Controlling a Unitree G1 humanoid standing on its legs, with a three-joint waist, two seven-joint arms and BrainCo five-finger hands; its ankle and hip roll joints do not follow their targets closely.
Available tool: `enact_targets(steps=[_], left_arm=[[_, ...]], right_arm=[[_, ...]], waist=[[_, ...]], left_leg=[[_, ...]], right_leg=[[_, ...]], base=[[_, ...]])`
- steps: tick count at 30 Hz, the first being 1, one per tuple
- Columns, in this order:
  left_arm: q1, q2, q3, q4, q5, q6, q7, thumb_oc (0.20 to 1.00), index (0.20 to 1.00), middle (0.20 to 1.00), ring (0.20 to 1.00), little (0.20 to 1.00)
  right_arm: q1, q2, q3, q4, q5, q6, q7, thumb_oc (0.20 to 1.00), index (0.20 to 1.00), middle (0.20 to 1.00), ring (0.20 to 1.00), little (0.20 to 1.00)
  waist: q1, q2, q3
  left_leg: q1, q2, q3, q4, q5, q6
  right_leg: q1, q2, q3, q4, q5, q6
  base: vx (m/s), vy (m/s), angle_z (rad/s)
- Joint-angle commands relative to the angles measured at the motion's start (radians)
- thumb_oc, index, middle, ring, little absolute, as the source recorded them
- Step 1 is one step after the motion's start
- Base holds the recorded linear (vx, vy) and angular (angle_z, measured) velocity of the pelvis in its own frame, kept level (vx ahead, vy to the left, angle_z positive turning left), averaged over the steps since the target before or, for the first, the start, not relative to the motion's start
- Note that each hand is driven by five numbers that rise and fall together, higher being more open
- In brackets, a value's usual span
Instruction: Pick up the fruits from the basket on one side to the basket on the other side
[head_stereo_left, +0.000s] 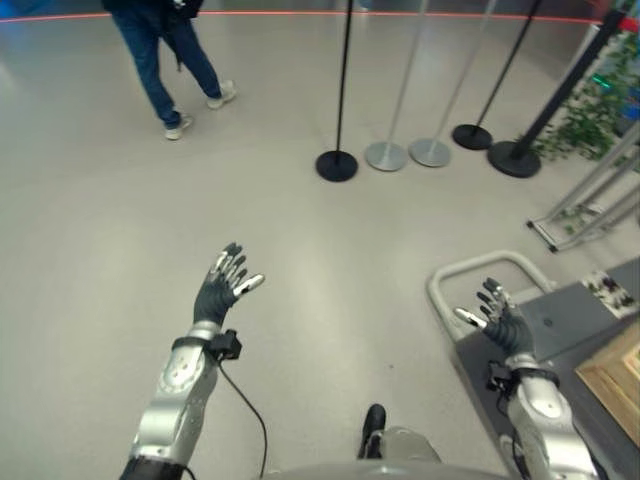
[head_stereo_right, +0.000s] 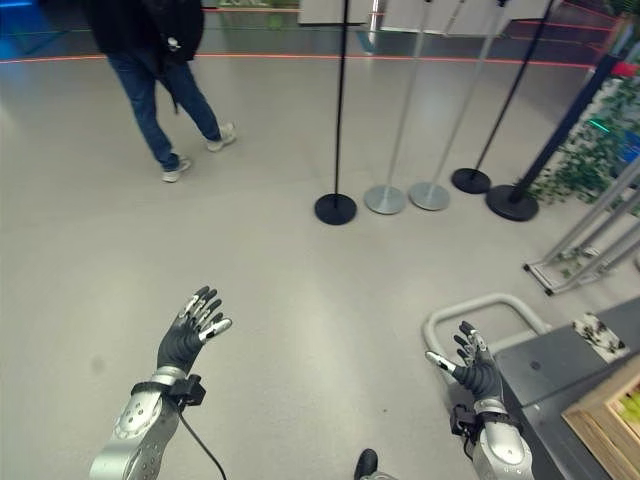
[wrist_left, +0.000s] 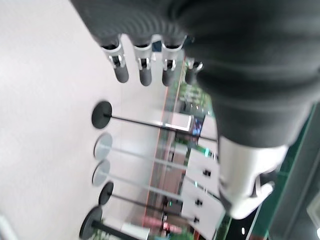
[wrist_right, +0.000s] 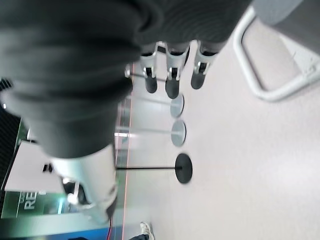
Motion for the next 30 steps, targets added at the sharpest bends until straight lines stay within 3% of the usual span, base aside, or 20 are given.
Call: enact_targets(steps=[1,3,4,5,6,7,8,9,12,13,14,15,16,18,19,21,22,24,26,30], left_arm=[[0.005,-0.017,0.04,-0.018,0.022,-0.046,0.005,1.0,1.0,1.0,1.0,1.0],[0.021,-0.026,0.047,-0.017,0.009,-0.049,0.006,1.0,1.0,1.0,1.0,1.0],[0.025,-0.03,0.051,-0.015,0.008,-0.05,0.011,1.0,1.0,1.0,1.0,1.0],[0.034,-0.035,0.052,-0.016,0.002,-0.05,0.013,1.0,1.0,1.0,1.0,1.0],[0.036,-0.046,0.046,-0.016,0.006,-0.053,0.02,1.0,1.0,1.0,1.0,1.0],[0.036,-0.046,0.046,-0.016,0.006,-0.053,0.02,1.0,1.0,1.0,1.0,1.0],[0.057,-0.065,0.061,-0.022,0.002,-0.06,0.035,1.0,1.0,1.0,1.0,1.0],[0.057,-0.065,0.061,-0.022,0.002,-0.06,0.035,1.0,1.0,1.0,1.0,1.0],[0.048,-0.067,0.066,-0.025,-0.005,-0.074,0.052,1.0,1.0,1.0,1.0,1.0],[0.048,-0.067,0.065,-0.024,-0.005,-0.075,0.052,1.0,1.0,1.0,1.0,1.0],[0.041,-0.065,0.062,-0.018,0.007,-0.081,0.059,1.0,1.0,1.0,1.0,1.0],[0.043,-0.068,0.061,-0.017,0.007,-0.082,0.054,1.0,1.0,1.0,1.0,1.0],[0.04,-0.07,0.063,-0.016,0.006,-0.09,0.052,1.0,1.0,1.0,1.0,1.0],[0.038,-0.071,0.063,-0.015,0.006,-0.091,0.052,1.0,1.0,1.0,1.0,1.0],[0.03,-0.067,0.056,-0.012,0.011,-0.096,0.051,1.0,1.0,1.0,1.0,1.0],[0.016,-0.058,0.045,-0.005,0.012,-0.092,0.048,1.0,1.0,1.0,1.0,1.0],[0.01,-0.05,0.039,-0.006,0.015,-0.091,0.046,1.0,1.0,1.0,1.0,1.0],[0.01,-0.049,0.039,-0.006,0.015,-0.091,0.045,1.0,1.0,1.0,1.0,1.0],[-0.006,-0.031,0.032,-0.002,0.023,-0.089,0.041,1.0,1.0,1.0,1.0,1.0],[-0.021,-0.007,0.031,0.0,0.039,-0.086,0.047,1.0,1.0,1.0,1.0,1.0]], right_arm=[[-0.003,-0.06,-0.003,-0.049,0.02,-0.039,0.008,1.0,1.0,1.0,1.0,1.0],[0.002,-0.072,0.004,-0.056,0.031,-0.039,0.016,1.0,1.0,1.0,1.0,1.0],[0.002,-0.085,0.013,-0.059,0.024,-0.04,0.02,1.0,1.0,1.0,1.0,1.0],[0.008,-0.098,0.02,-0.063,0.019,-0.037,0.022,1.0,1.0,1.0,1.0,1.0],[0.008,-0.107,0.028,-0.055,0.013,-0.041,0.018,1.0,1.0,1.0,1.0,1.0],[0.008,-0.107,0.028,-0.055,0.013,-0.041,0.018,1.0,1.0,1.0,1.0,1.0],[0.004,-0.104,0.038,-0.046,0.009,-0.031,0.012,1.0,1.0,1.0,1.0,1.0],[0.004,-0.104,0.038,-0.046,0.009,-0.031,0.012,1.0,1.0,1.0,1.0,1.0],[-0.016,-0.104,0.042,-0.026,0.011,-0.042,0.002,1.0,1.0,1.0,1.0,1.0],[-0.016,-0.105,0.042,-0.025,0.011,-0.043,0.002,1.0,1.0,1.0,1.0,1.0],[-0.038,-0.113,0.05,-0.018,0.006,-0.052,-0.006,1.0,1.0,1.0,1.0,1.0],[-0.043,-0.12,0.051,-0.016,0.003,-0.053,-0.004,1.0,1.0,1.0,1.0,1.0],[-0.055,-0.132,0.05,-0.018,0.001,-0.055,-0.001,1.0,1.0,1.0,1.0,1.0],[-0.056,-0.133,0.05,-0.019,0.001,-0.055,-0.001,1.0,1.0,1.0,1.0,1.0],[-0.049,-0.123,0.05,-0.026,0.003,-0.052,0.011,1.0,1.0,1.0,1.0,1.0],[-0.043,-0.119,0.04,-0.027,0.012,-0.051,0.01,1.0,1.0,1.0,1.0,1.0],[-0.035,-0.111,0.029,-0.033,0.012,-0.046,0.013,1.0,1.0,1.0,1.0,1.0],[-0.034,-0.11,0.028,-0.035,0.012,-0.044,0.013,1.0,1.0,1.0,1.0,1.0],[-0.041,-0.097,0.02,-0.033,0.01,-0.038,0.012,1.0,1.0,1.0,1.0,1.0],[-0.064,-0.072,0.028,-0.036,0.008,-0.043,0.016,1.0,1.0,1.0,1.0,1.0]], waist=[[-0.018,0.008,-0.03],[-0.021,0.008,-0.015],[-0.012,-0.002,-0.003],[-0.002,0.0,0.018],[0.016,-0.002,0.044],[0.016,-0.004,0.044],[0.035,0.017,0.053],[0.036,0.012,0.052],[0.058,0.029,0.036],[0.06,0.027,0.037],[0.084,0.05,0.026],[0.088,0.057,0.022],[0.077,0.061,0.015],[0.083,0.063,0.014],[0.065,0.07,-0.002],[0.062,0.055,-0.009],[0.05,0.039,-0.019],[0.055,0.037,-0.02],[0.044,0.014,-0.028],[0.04,-0.016,-0.017]], left_leg=[[-0.154,-0.037,-0.022,0.247,0.007,0.027],[-0.215,-0.008,-0.039,0.47,0.092,-0.031],[-0.245,-0.039,-0.104,0.632,0.135,-0.045],[-0.297,-0.063,-0.15,0.711,0.148,-0.046],[-0.355,-0.125,-0.231,0.739,0.152,-0.043],[-0.355,-0.126,-0.231,0.738,0.154,-0.043],[-0.371,-0.148,-0.349,0.598,0.115,-0.01],[-0.369,-0.152,-0.346,0.589,0.124,-0.009],[-0.367,-0.106,-0.474,0.274,0.125,-0.005],[-0.357,-0.106,-0.472,0.26,0.127,-0.006],[-0.325,-0.123,-0.644,0.058,0.174,-0.029],[-0.31,-0.129,-0.701,0.02,0.188,-0.039],[-0.305,-0.106,-0.74,-0.001,0.201,-0.062],[-0.303,-0.101,-0.736,-0.006,0.201,-0.063],[-0.266,-0.071,-0.716,-0.083,0.204,-0.059],[-0.25,-0.057,-0.682,-0.108,0.207,-0.054],[-0.23,-0.059,-0.637,-0.143,0.202,-0.037],[-0.229,-0.06,-0.631,-0.143,0.201,-0.036],[-0.224,-0.065,-0.544,-0.154,0.18,-0.009],[-0.204,-0.046,-0.441,-0.173,0.154,0.018]], right_leg=[[0.119,0.001,0.035,-0.103,-0.074,0.068],[0.159,0.032,0.065,-0.132,-0.094,0.033],[0.177,0.04,0.103,-0.145,-0.101,0.013],[0.198,0.043,0.122,-0.152,-0.104,0.001],[0.213,0.033,0.154,-0.156,-0.096,0.002],[0.212,0.031,0.153,-0.156,-0.096,0.003],[0.246,0.047,0.241,-0.153,-0.104,0.022],[0.244,0.042,0.243,-0.154,-0.1,0.022],[0.255,0.053,0.311,-0.159,-0.121,0.049],[0.259,0.052,0.313,-0.16,-0.123,0.047],[0.267,0.093,0.394,-0.162,-0.14,0.044],[0.266,0.104,0.426,-0.158,-0.146,0.044],[0.259,0.11,0.477,-0.152,-0.154,0.05],[0.255,0.112,0.483,-0.15,-0.153,0.05],[0.245,0.115,0.49,-0.159,-0.148,0.055],[0.241,0.102,0.486,-0.167,-0.139,0.064],[0.235,0.074,0.495,-0.166,-0.133,0.084],[0.234,0.072,0.5,-0.166,-0.134,0.085],[0.194,0.031,0.527,-0.136,-0.129,0.126],[0.088,0.019,0.502,-0.03,-0.099,0.182]], base=[[0.14,-0.117,-0.9],[0.14,-0.182,-0.61],[0.15,-0.123,-0.44],[0.11,0.018,-0.84],[0.04,0.085,-1.06],[0.16,0.133,-1.06],[0.16,0.072,-0.77],[0.24,0.136,-1.01],[0.19,0.11,-0.97],[0.29,0.11,-0.78],[0.25,0.138,-0.93],[0.33,0.285,-1.25],[0.15,0.183,-1.41],[0.09,0.124,-1.34],[0.11,0.173,-0.86],[0.16,0.259,-0.47],[0.14,0.242,-0.25],[0.07,0.186,-0.28],[0.05,0.291,-0.43],[0.0,0.162,-0.86]])
